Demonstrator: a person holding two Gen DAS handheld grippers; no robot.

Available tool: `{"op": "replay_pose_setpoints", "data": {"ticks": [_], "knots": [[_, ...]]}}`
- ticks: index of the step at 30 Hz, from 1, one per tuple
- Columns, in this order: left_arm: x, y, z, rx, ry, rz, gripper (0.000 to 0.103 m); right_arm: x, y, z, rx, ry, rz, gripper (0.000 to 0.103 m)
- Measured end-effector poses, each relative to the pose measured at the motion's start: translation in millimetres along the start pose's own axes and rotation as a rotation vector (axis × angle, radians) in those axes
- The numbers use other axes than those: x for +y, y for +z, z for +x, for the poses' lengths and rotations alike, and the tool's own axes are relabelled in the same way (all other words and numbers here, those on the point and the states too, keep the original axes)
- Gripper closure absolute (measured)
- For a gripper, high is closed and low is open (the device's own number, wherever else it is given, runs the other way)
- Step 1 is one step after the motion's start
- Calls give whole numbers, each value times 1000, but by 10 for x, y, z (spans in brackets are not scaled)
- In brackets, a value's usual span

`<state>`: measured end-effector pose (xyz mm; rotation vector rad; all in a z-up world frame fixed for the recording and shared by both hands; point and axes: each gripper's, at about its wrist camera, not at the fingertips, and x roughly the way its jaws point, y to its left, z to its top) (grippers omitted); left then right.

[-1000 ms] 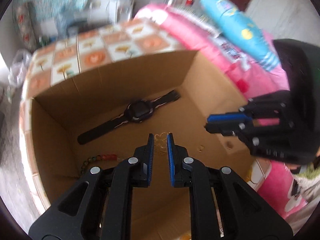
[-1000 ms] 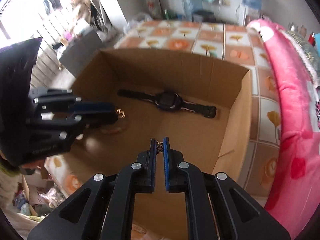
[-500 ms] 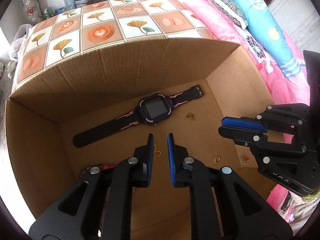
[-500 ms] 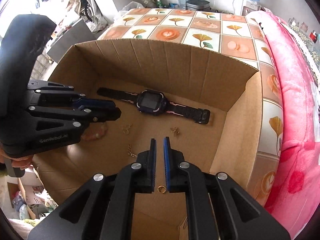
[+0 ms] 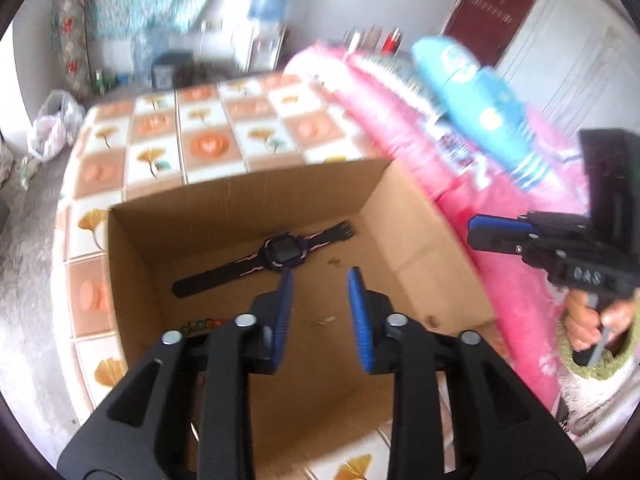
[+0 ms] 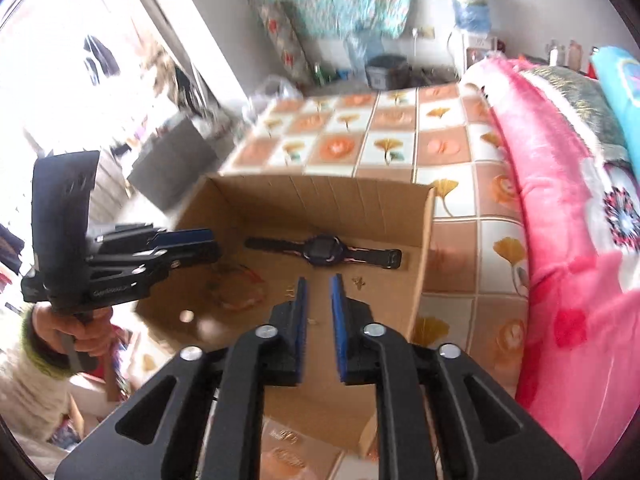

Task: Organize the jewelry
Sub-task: 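Withdraw both grippers from the box toward the table, then close the left gripper on a gold charm while the right gripper grasps the gold pendant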

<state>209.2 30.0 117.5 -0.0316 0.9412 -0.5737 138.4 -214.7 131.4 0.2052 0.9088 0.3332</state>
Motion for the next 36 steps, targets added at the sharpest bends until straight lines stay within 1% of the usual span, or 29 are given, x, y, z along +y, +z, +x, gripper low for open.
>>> {"op": "replay_pose_setpoints", "data": {"ticks": [2,5,6,8,9,10,12,13,15,16,18,21,22,24,27,29,30,32,33,36], "knots": [[-64,-168,-254,-54,-7,15,68,33,-181,-253,-49,15,9,82],[-190,-533,-549,-98,-3,57,66,82,-498,-479,-89,33,18,78],[-229,-679,-624,-107,-4,70,62,86,-584,-505,-94,33,20,77],[-260,-911,-712,-110,-9,72,58,87,-817,-540,-96,39,34,77],[-274,-1058,-741,-110,-8,65,56,82,-987,-523,-86,51,54,77],[-280,-1178,-750,-105,-11,59,56,67,-1098,-490,-75,58,73,75],[-314,-1388,-696,-80,-7,53,53,26,-1329,-346,-41,72,121,73],[-333,-1465,-657,-71,-7,55,53,5,-1462,-231,-10,74,150,73],[-388,-1670,-451,-19,-27,46,53,-42,-1690,-37,25,68,211,73],[-406,-1734,-376,-5,-23,43,53,-60,-1792,82,44,54,231,73],[-495,-1879,-112,11,33,82,53,-74,-1943,272,59,10,245,73],[-653,-2019,222,28,122,188,53,-39,-2049,496,73,-61,221,73],[-715,-2057,316,31,137,223,53,-10,-2063,550,71,-92,195,73],[-791,-2095,446,33,141,265,53,39,-2076,600,58,-133,156,73],[-841,-2070,586,32,109,278,53,94,-2051,650,41,-157,115,73],[-868,-2048,648,33,105,292,55,97,-2037,669,33,-154,115,73],[-892,-2038,682,34,112,312,59,90,-2031,671,30,-148,122,73],[-938,-2023,729,36,115,344,63,81,-2031,678,26,-138,127,73],[-962,-2026,750,39,113,355,67,70,-2031,693,25,-134,130,73],[-1032,-2021,797,44,102,371,74,66,-2047,700,20,-119,145,73]]}}
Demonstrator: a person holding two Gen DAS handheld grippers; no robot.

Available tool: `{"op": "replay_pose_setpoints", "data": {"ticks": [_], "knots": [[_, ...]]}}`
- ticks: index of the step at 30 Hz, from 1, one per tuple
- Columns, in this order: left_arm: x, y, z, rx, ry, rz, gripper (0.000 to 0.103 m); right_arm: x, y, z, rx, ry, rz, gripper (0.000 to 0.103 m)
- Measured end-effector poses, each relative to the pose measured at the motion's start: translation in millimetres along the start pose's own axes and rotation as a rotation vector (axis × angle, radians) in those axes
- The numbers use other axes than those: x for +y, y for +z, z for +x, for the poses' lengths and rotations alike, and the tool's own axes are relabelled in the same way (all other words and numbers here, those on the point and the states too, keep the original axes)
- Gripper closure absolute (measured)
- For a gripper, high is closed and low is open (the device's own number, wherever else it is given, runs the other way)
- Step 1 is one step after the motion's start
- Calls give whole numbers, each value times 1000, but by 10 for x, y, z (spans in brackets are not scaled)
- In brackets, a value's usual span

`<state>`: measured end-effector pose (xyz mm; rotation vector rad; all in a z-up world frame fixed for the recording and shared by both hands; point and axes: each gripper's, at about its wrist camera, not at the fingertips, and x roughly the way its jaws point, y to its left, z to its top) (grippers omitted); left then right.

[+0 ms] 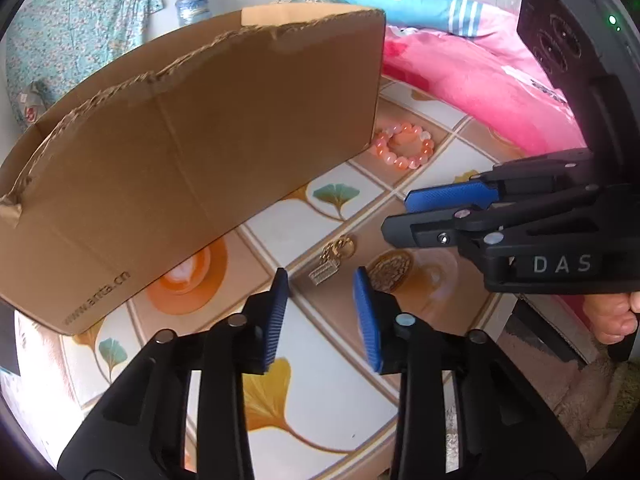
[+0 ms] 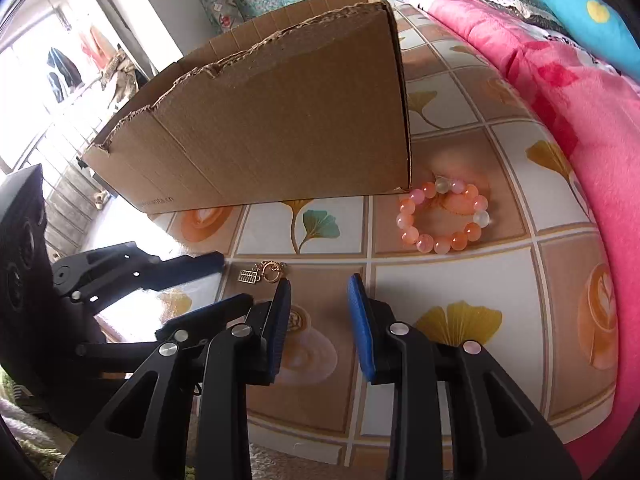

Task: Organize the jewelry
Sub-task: 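Close the left gripper on a gold charm while the right gripper grasps the gold pendant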

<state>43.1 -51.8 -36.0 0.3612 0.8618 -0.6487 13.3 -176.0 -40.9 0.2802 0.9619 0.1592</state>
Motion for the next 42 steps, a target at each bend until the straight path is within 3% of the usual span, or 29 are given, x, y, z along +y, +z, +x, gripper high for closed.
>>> {"op": "replay_pose_setpoints", "data": {"ticks": [7,10,16,22,33,42], "knots": [[-41,82,61,4,-12,48,88,-149,-13,-53,-3,28,26,73],[-82,110,81,15,-8,75,99,-128,-69,-71,-4,35,34,73],[-44,68,53,19,-10,41,99,-146,-89,-88,-4,42,41,73],[157,-17,-134,-11,-10,-56,99,-139,-84,-101,-1,29,29,73],[481,-228,-213,-6,29,-214,99,363,-88,-10,-22,-61,-246,75],[457,-261,-191,-9,8,-211,99,523,-49,123,3,-110,-373,81]]}}
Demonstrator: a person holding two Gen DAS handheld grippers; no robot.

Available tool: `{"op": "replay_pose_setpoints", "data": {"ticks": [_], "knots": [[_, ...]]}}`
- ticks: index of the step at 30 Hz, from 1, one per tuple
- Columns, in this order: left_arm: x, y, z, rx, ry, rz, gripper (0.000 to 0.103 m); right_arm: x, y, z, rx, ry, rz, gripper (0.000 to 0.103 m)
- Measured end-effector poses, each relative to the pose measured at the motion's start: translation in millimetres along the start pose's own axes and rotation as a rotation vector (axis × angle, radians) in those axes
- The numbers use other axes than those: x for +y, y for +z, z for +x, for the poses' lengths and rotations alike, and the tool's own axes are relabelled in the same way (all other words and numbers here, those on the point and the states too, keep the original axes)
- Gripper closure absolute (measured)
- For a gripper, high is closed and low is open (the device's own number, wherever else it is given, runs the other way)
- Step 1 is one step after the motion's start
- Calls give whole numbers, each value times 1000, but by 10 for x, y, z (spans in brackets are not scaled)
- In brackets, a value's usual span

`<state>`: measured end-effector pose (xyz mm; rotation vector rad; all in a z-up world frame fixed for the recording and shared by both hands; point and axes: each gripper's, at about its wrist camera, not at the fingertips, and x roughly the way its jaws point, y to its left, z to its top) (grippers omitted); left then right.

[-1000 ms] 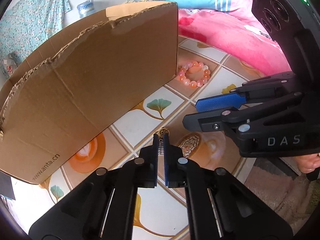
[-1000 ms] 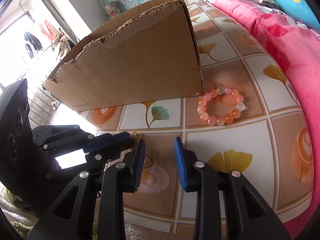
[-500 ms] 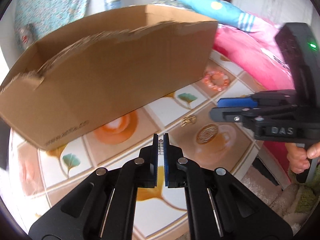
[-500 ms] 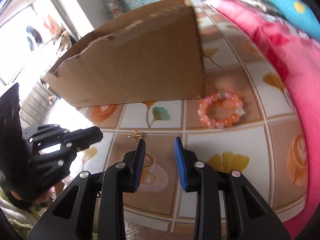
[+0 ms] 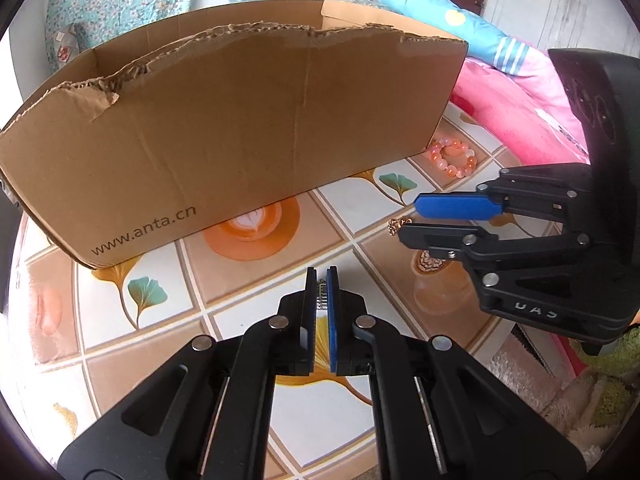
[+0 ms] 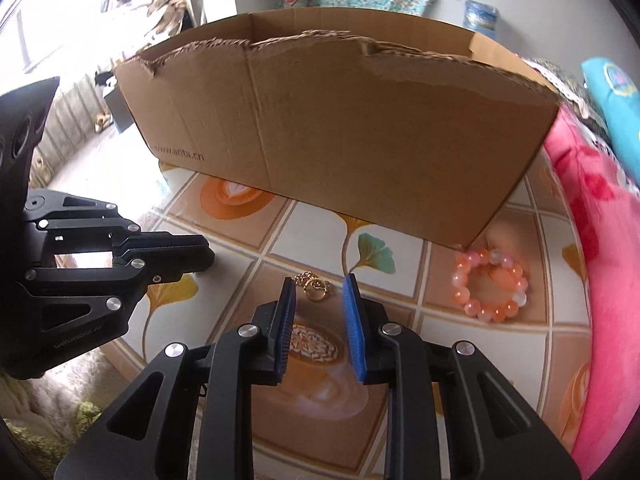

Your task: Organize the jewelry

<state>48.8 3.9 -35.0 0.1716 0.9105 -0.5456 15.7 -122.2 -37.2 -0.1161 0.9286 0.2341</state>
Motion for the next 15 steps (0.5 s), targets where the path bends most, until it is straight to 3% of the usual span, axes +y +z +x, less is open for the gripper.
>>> {"op": "replay_pose_setpoints", "data": {"ticks": [5,7,15], "knots": [[4,0,3,-3,-7,-4,99,-12,38,11,7,12,-11,85],[4,-1,3,-3,-8,-2,99,-8,61,17,11,22,-13,90],[-8,4,19,-6,-8,-4,99,-51,28,-78,12,34,12,91]]}}
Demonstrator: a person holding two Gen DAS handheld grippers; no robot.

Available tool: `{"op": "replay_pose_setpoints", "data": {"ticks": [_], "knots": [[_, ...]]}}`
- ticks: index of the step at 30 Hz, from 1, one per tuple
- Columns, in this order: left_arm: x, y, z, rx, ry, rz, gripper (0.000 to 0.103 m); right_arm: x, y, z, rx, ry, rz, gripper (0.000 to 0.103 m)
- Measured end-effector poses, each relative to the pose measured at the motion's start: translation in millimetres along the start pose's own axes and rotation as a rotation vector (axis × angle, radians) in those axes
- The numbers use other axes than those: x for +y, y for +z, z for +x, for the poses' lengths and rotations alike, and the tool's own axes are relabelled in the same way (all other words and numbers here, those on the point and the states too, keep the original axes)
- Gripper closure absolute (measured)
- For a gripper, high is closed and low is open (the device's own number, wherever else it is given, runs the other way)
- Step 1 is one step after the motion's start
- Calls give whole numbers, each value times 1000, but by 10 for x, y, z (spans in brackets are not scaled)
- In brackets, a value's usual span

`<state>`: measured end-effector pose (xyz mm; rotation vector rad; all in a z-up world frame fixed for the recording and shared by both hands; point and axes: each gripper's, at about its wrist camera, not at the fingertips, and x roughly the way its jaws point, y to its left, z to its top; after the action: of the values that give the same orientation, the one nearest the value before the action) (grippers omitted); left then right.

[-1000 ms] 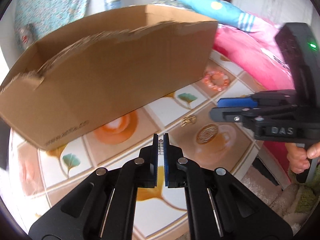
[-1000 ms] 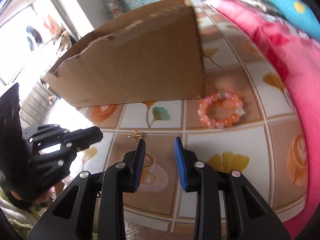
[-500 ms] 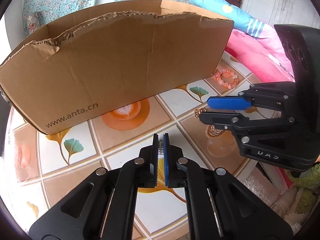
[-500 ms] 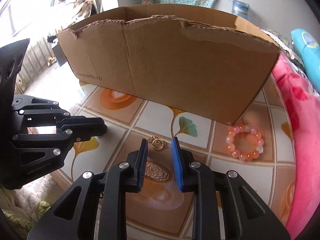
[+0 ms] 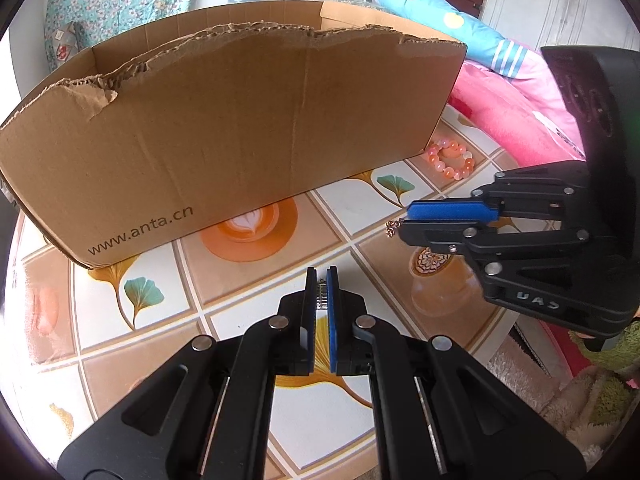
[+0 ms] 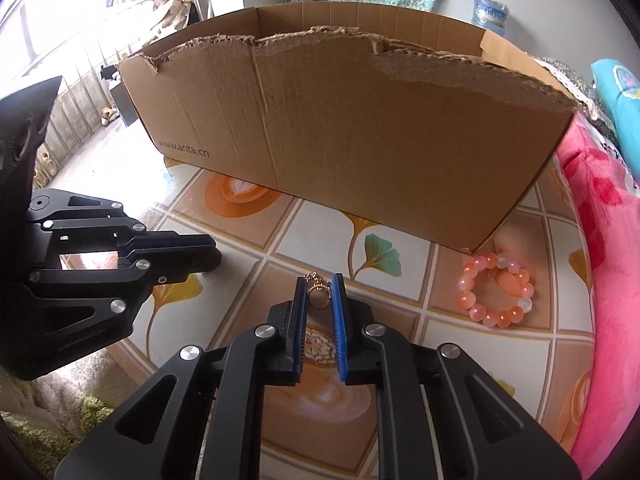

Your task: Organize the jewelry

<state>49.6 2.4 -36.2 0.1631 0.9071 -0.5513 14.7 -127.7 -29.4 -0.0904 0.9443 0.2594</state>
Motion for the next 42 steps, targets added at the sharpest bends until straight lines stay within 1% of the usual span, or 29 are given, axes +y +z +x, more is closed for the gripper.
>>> {"op": "replay_pose_setpoints", "data": {"ticks": [4,8,13,14,16,17,18,21,24,27,30,31,33,35,36,42], "knots": [[2,0,-3,-3,-1,-3,99,-78,-47,-101,-10,34,52,91],[6,0,-32,-8,-4,-15,99,-171,-100,-147,-6,42,108,91],[46,7,-134,-32,-33,-43,99,-173,-114,-152,-13,52,137,91],[60,5,-143,-29,-44,-51,97,-172,-122,-152,-14,52,138,91],[84,-4,-157,-22,-54,-66,89,-158,-132,-143,-15,57,144,91],[97,-10,-168,-18,-53,-78,80,-155,-140,-149,-16,60,147,91],[106,-17,-183,-16,-62,-86,78,-158,-143,-149,-16,63,149,91],[98,-44,-213,-10,-60,-90,77,-155,-169,-151,-16,72,158,91],[71,-76,-195,1,-54,-86,77,-159,-174,-143,-13,79,161,91],[37,-64,-113,27,-26,-75,77,-167,-178,-138,-13,81,165,91],[13,-23,-76,22,-45,-72,78,-182,-174,-144,-19,81,171,90],[14,-22,-73,20,-44,-69,79,-190,-173,-147,-21,82,175,90],[-10,-13,-45,21,-11,-46,91,-199,-173,-156,-24,80,180,90],[-16,-11,-38,23,15,-31,97,-204,-177,-162,-26,82,183,90],[-13,-12,-37,23,21,-29,99,-204,-178,-162,-27,82,185,90],[-103,-15,-47,28,63,28,99,-206,-189,-165,-29,82,189,90]]}}
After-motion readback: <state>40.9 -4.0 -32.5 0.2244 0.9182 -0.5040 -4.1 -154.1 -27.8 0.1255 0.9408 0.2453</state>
